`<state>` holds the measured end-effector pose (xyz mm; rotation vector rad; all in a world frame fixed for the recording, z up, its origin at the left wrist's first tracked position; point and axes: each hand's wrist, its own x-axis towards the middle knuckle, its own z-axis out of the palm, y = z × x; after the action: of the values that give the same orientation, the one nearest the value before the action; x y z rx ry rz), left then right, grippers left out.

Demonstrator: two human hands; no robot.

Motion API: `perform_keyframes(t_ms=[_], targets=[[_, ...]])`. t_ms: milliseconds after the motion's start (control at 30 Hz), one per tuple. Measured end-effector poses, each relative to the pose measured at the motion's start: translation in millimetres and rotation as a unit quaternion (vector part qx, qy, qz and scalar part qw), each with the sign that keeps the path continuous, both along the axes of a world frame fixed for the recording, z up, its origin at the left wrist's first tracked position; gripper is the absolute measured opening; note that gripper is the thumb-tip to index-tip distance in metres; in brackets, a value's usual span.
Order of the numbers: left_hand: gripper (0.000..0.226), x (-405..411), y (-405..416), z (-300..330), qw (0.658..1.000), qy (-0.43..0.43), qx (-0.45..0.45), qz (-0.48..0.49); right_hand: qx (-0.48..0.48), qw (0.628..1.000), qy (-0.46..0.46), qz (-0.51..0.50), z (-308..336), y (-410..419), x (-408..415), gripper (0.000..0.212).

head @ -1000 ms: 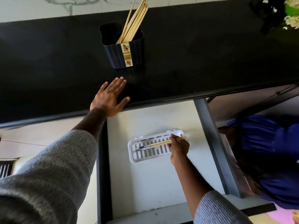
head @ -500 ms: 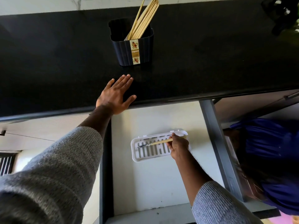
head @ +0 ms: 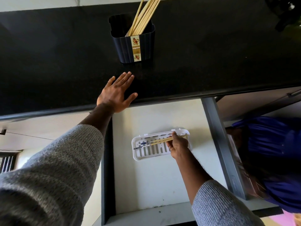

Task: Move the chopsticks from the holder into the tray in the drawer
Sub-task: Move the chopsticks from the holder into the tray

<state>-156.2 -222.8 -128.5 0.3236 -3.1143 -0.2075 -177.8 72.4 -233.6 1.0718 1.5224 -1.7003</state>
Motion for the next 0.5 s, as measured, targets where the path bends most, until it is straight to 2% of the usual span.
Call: perform_keyframes(t_ms=[133, 300, 400, 500], targets=[[0.077, 0, 0, 0, 1.0, -0.002, 0.0, -0.001, 0.032, 0.999, 0.007, 0.036, 1, 3, 2, 0.016], [0.078, 0, 0, 0, 1.0, -0.005, -0.001, 0.0, 0.114, 0.984, 0.06, 0.12, 8, 14, -2, 0.018], [0.078, 0, 0, 1, 1.0, -0.002, 0.002, -0.001, 0.152, 0.971, 0.122, 0.137, 20, 12, -1, 0.019], [0.078, 0, 1, 1, 1.0, 0.001, 0.008, -0.001, 0.173, 0.948, 0.236, 0.126, 34, 1, 1, 0.016]])
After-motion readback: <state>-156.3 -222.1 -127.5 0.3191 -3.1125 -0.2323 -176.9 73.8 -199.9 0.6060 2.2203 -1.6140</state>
